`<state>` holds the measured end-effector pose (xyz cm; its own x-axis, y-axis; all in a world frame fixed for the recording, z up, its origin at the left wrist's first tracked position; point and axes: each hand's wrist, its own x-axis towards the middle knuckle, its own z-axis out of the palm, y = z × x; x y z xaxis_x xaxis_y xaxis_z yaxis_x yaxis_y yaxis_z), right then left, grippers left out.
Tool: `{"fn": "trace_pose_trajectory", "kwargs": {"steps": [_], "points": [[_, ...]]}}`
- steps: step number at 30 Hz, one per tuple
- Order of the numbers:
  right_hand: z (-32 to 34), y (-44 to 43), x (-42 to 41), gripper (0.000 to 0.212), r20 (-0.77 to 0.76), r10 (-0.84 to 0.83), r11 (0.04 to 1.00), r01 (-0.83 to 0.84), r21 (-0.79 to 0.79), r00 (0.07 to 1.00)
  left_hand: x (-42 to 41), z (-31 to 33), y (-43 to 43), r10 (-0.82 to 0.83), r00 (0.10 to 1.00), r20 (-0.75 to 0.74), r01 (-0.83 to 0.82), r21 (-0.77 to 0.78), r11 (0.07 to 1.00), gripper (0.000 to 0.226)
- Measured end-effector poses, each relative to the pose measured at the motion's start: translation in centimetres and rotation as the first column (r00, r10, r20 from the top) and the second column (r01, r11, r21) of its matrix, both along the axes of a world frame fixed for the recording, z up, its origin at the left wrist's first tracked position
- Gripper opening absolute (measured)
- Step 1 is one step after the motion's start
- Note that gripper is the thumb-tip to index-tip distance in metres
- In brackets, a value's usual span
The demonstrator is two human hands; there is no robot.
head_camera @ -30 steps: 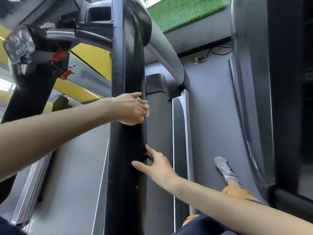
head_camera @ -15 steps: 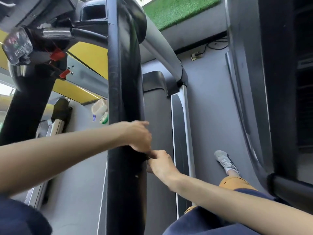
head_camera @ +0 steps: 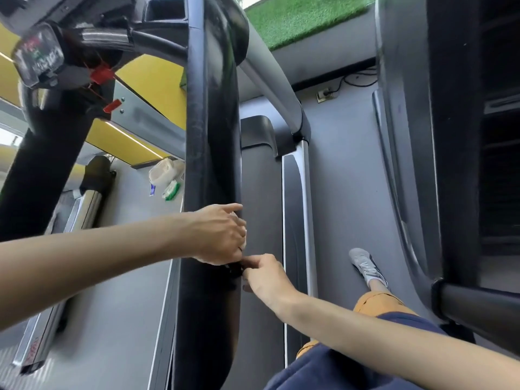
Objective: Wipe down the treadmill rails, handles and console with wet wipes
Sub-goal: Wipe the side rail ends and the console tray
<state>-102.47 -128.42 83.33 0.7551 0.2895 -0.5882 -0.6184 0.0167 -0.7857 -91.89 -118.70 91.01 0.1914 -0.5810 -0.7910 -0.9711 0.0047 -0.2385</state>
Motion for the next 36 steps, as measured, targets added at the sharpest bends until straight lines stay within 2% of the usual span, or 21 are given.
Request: {"fn": "trace_pose_trajectory", "kwargs": {"steps": [2,4,6,8,10,12,13,15,16,19,21,22,24,26,27,29,32,34,36], "points": [[0.2,0.0,-0.4,0.038,-0.013,-0.003,1.000,0.003,0.010,1.000,1.1,2.0,0.4,0.075,0.996,-0.042,-0.078,-0.089,0.993,0.060],[0.3,0.2,-0.6,0.041,-0.015,-0.010,1.000,0.010,0.015,1.000,4.7,3.3,0.4,0.009,0.993,0.121,0.012,-0.175,0.984,0.047],[0.3,0.4,-0.7,0.043,-0.007,-0.022,1.000,0.022,0.010,1.000,7.8,5.4,0.5,0.110,0.953,0.282,-0.049,-0.215,0.975,0.045],[0.3,0.7,-0.7,0.045,-0.004,-0.027,1.000,0.027,0.000,1.000,8.0,6.0,1.5,0.168,0.923,0.345,-0.057,-0.312,0.948,0.048],[0.2,1.0,-0.7,0.043,-0.018,-0.051,0.998,0.051,-0.025,0.999,4.9,5.4,2.5,0.139,0.955,0.261,-0.036,-0.365,0.930,0.045],[0.3,1.3,-0.6,0.035,-0.032,-0.083,0.996,0.082,-0.029,0.996,0.3,4.7,3.3,0.099,0.993,0.064,-0.068,-0.376,0.924,0.042],[0.4,1.4,-0.6,0.033,-0.031,-0.088,0.996,0.087,-0.029,0.996,-1.1,4.6,3.4,0.115,0.993,-0.019,-0.114,-0.351,0.929,0.043],[0.5,1.3,-0.6,0.033,-0.024,-0.086,0.996,0.085,-0.038,0.996,-0.5,4.7,3.3,0.167,0.984,-0.064,-0.178,-0.289,0.941,0.052],[0.6,1.3,-0.6,0.036,-0.017,-0.078,0.996,0.078,-0.043,0.997,1.0,4.7,2.9,0.191,0.981,-0.021,-0.189,-0.285,0.940,0.059],[0.7,0.8,-0.8,0.042,-0.008,-0.069,0.997,0.069,-0.047,0.998,6.4,4.7,2.1,0.247,0.940,0.236,-0.166,-0.317,0.934,0.074],[0.8,0.6,-0.8,0.042,-0.012,-0.089,0.995,0.089,-0.040,0.996,7.5,4.8,2.1,0.284,0.900,0.331,-0.164,-0.347,0.924,0.071],[0.8,0.7,-0.8,0.041,-0.019,-0.097,0.994,0.096,-0.042,0.995,6.8,4.6,2.2,0.278,0.902,0.330,-0.149,-0.367,0.918,0.067],[0.6,1.0,-0.7,0.036,-0.028,-0.123,0.991,0.121,-0.057,0.992,3.5,3.9,2.9,0.253,0.952,0.173,-0.180,-0.353,0.918,0.068],[0.5,1.5,-0.5,0.031,-0.014,-0.149,0.986,0.148,-0.072,0.989,0.1,3.6,3.0,0.261,0.964,-0.052,-0.265,-0.257,0.929,0.076],[0.5,1.6,-0.4,0.031,0.000,-0.157,0.985,0.156,-0.078,0.988,-0.4,3.8,2.7,0.247,0.965,-0.090,-0.261,-0.206,0.943,0.079],[0.5,1.8,-0.4,0.034,0.017,-0.161,0.983,0.162,-0.090,0.987,1.4,3.9,1.9,0.150,0.989,0.000,-0.148,-0.154,0.977,0.086],[0.3,1.5,-1.0,0.038,0.039,-0.104,0.989,0.107,-0.100,0.994,5.5,3.6,1.5,0.075,0.947,0.314,-0.027,-0.154,0.988,0.080],[0.3,1.3,-1.5,0.041,0.073,-0.053,0.995,0.059,-0.084,0.996,5.5,3.4,1.7,0.136,0.912,0.386,-0.044,-0.238,0.970,0.067],[0.1,1.5,-2.2,0.047,0.101,-0.035,0.997,0.042,-0.070,0.994,3.1,2.5,3.0,0.112,0.923,0.367,0.011,-0.319,0.948,0.053]]}}
